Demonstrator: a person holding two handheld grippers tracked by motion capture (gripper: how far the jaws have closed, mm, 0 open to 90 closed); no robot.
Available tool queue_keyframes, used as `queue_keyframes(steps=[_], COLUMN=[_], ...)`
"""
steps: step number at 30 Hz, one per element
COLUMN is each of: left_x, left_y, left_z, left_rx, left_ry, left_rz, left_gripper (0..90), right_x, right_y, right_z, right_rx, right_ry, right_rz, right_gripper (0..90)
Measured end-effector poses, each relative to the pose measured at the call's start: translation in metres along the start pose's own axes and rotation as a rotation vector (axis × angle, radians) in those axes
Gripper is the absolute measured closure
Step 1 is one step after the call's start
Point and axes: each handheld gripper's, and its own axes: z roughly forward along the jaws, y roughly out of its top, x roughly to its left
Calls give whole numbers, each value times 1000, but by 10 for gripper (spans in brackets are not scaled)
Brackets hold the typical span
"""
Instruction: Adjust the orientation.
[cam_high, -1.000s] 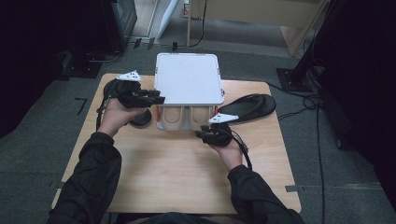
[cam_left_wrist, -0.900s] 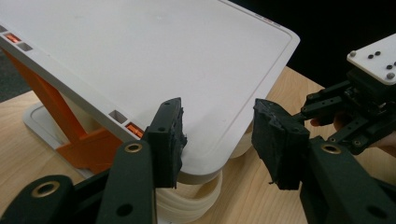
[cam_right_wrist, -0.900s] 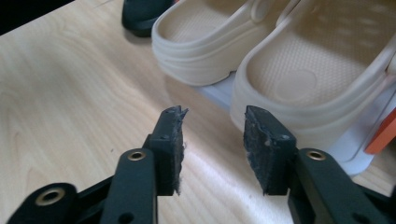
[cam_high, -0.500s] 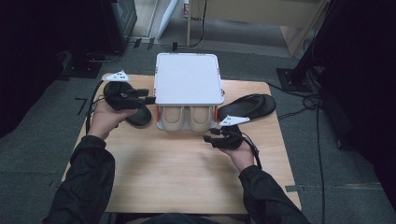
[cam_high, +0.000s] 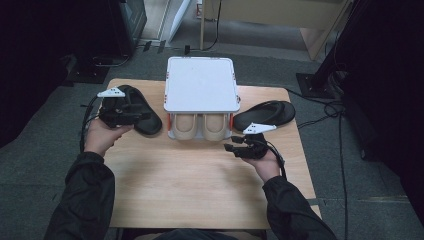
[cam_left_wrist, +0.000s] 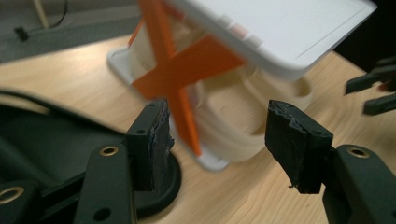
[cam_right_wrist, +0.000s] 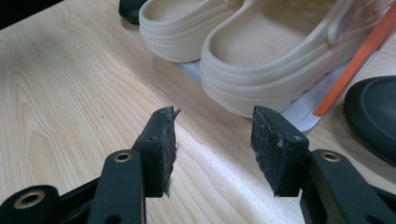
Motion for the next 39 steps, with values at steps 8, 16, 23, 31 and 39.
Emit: queue_keyframes(steps=[8, 16, 23, 31, 39], left_x=[28, 42, 50, 57, 57], left_y=[-26, -36, -47, -58, -59], left_z=[10, 32, 50, 56, 55], left_rx=[24, 43, 84, 104, 111], left_ry=[70, 76, 86, 96, 100], left_rz=[-57, -61, -95, -113, -117], left_gripper=[419, 580, 630, 626, 611], right_x=[3, 7, 10, 13, 14], right_y=[4, 6, 6, 7, 7], right_z=[0, 6, 12, 16, 16], right_rx=[-10, -5, 20, 35, 41], right_ry=[-11, -13, 1, 4, -2], right_rz=[-42, -53, -62, -75, -80], right_gripper=[515, 534, 556, 557, 556])
